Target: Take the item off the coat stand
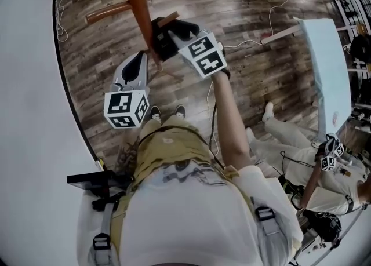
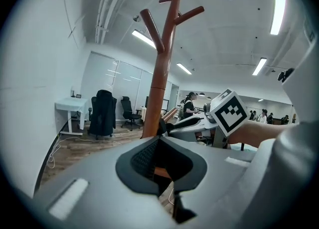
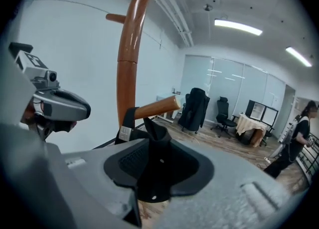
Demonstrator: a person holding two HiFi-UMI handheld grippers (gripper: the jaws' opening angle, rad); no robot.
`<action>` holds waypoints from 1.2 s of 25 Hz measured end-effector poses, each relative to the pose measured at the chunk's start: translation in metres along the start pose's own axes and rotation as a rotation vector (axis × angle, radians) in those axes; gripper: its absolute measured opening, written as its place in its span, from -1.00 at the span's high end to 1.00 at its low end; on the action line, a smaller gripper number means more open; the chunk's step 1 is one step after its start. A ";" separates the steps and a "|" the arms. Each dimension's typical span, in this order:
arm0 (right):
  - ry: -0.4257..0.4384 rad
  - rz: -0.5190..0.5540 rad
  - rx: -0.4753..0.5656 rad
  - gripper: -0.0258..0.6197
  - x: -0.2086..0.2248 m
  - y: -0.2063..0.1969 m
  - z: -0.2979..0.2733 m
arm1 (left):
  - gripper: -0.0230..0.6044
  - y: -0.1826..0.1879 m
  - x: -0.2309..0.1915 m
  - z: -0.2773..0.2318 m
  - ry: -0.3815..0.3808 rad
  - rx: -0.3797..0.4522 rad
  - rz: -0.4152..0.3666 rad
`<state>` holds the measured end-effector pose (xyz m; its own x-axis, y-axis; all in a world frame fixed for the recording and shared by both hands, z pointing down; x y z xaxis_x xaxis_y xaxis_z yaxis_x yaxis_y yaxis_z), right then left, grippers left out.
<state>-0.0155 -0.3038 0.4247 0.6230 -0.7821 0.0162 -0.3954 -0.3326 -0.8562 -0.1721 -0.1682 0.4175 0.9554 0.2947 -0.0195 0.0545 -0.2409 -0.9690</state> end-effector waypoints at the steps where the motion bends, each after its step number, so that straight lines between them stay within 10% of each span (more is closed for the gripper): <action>1: 0.003 0.000 -0.005 0.62 0.001 0.000 -0.003 | 0.92 -0.001 -0.002 0.001 0.006 0.001 0.000; 4: -0.015 0.001 0.013 0.86 0.000 -0.002 -0.001 | 0.92 -0.002 -0.006 0.003 0.019 0.009 -0.001; 30: -0.416 -0.299 0.414 0.87 -0.014 0.020 0.135 | 0.92 0.062 0.025 -0.007 -0.127 0.213 -0.091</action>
<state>0.0594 -0.2284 0.3380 0.9076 -0.3903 0.1545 0.0760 -0.2092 -0.9749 -0.1423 -0.1821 0.3592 0.9044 0.4234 0.0527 0.0638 -0.0120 -0.9979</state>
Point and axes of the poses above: the fingertips, and each gripper's own axes: z backward along the fingers, x to its right, y out of its top, the point moved 10 cm from there along z, backward along the fingers, and after that the axes turned 11 degrees about -z, right-handed, at the moved point
